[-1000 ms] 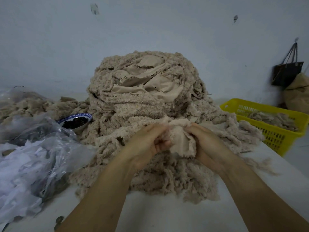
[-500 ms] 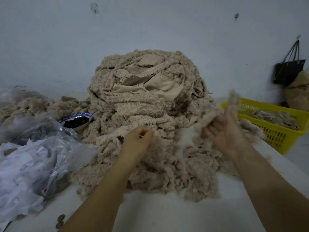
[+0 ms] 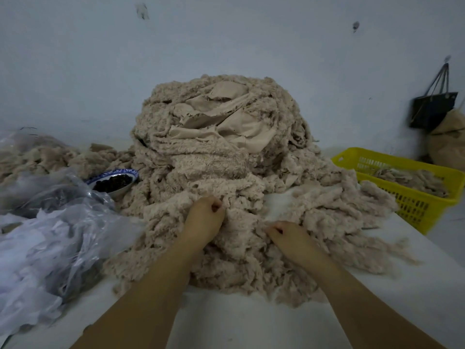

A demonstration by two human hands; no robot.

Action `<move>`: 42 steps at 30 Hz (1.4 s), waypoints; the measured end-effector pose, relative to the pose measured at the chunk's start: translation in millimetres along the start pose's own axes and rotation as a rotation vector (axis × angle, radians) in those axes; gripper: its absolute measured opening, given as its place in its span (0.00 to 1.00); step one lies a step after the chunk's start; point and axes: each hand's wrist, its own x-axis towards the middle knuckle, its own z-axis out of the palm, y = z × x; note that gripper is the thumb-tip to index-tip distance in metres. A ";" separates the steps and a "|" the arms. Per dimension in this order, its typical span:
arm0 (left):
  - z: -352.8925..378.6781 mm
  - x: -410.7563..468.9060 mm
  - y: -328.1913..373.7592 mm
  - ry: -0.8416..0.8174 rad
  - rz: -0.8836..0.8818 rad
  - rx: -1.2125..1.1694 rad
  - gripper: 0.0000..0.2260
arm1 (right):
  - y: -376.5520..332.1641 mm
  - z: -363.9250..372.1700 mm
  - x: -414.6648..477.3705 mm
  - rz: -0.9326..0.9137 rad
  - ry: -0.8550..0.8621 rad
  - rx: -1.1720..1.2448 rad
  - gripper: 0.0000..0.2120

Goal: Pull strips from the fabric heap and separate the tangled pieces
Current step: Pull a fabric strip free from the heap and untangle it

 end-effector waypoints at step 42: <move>-2.0 -37.6 16.9 -0.208 0.158 -0.165 0.05 | -50.6 -21.0 -9.2 -0.167 0.263 0.576 0.19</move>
